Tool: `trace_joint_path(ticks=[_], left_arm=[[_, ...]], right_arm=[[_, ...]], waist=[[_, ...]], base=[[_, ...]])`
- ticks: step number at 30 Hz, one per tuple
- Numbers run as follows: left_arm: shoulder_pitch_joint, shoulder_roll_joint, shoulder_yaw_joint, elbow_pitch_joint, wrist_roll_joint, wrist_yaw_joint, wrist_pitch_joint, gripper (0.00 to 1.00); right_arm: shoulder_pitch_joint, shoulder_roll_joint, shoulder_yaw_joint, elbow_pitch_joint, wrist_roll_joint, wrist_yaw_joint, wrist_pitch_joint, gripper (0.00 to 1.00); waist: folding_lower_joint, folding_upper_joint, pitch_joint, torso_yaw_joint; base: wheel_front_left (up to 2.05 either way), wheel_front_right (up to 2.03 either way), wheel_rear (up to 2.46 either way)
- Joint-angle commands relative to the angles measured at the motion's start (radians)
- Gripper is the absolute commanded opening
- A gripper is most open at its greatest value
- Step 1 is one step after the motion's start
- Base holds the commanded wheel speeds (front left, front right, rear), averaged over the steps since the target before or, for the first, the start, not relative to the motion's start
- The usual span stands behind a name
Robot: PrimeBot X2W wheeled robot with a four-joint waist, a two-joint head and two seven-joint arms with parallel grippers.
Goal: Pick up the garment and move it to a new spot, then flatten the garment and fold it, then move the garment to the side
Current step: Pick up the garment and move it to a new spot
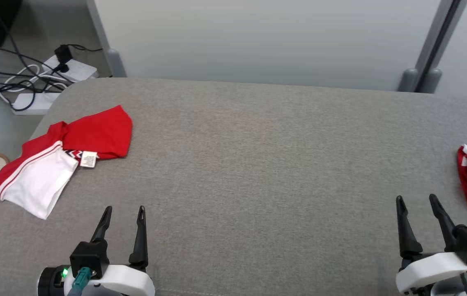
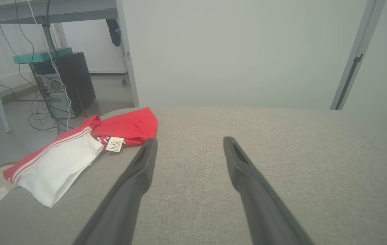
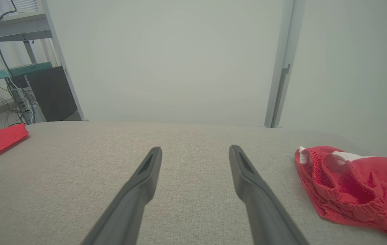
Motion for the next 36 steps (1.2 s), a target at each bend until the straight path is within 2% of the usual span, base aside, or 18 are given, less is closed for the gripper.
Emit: trace_joint_path(ticks=[1, 14, 20, 30, 36], left_arm=[[-0.023, 0.006, 0.038, -0.027, 0.008, 0.002, -0.006, 1.0], [-0.019, 0.006, 0.108, -0.023, 0.001, -0.001, -0.006, 1.0], [-0.016, 0.006, 0.13, -0.018, -0.012, 0.007, -0.006, 1.0], [-0.007, 0.006, 0.159, -0.021, -0.038, 0.015, -0.006, 1.0], [-0.046, 0.006, 0.181, 0.02, -0.09, -0.016, -0.006, 1.0]], right_arm=[[-0.04, -0.007, 0.037, -0.011, 0.009, 0.003, -0.016, 1.0], [-0.094, -0.002, 0.152, 0.039, 0.033, 0.003, -0.03, 1.0], [-0.111, -0.009, 0.192, 0.05, 0.029, 0.003, -0.034, 1.0], [-0.134, -0.008, 0.24, 0.057, 0.029, 0.003, -0.035, 1.0], [-0.141, -0.019, 0.248, 0.06, 0.032, 0.003, -0.031, 1.0]], waist=[[0.0, 0.0, 0.003, 0.05], [0.0, 0.0, 0.042, 0.29], [0.0, 0.0, 0.061, 0.37], [0.0, 0.0, 0.084, 0.389], [0.0, 0.0, 0.109, 0.359]], base=[[0.0, 0.0, 0.0], [0.0, 0.0, 0.0], [0.0, 0.0, 0.0], [0.0, 0.0, 0.0], [0.0, 0.0, 0.0]])
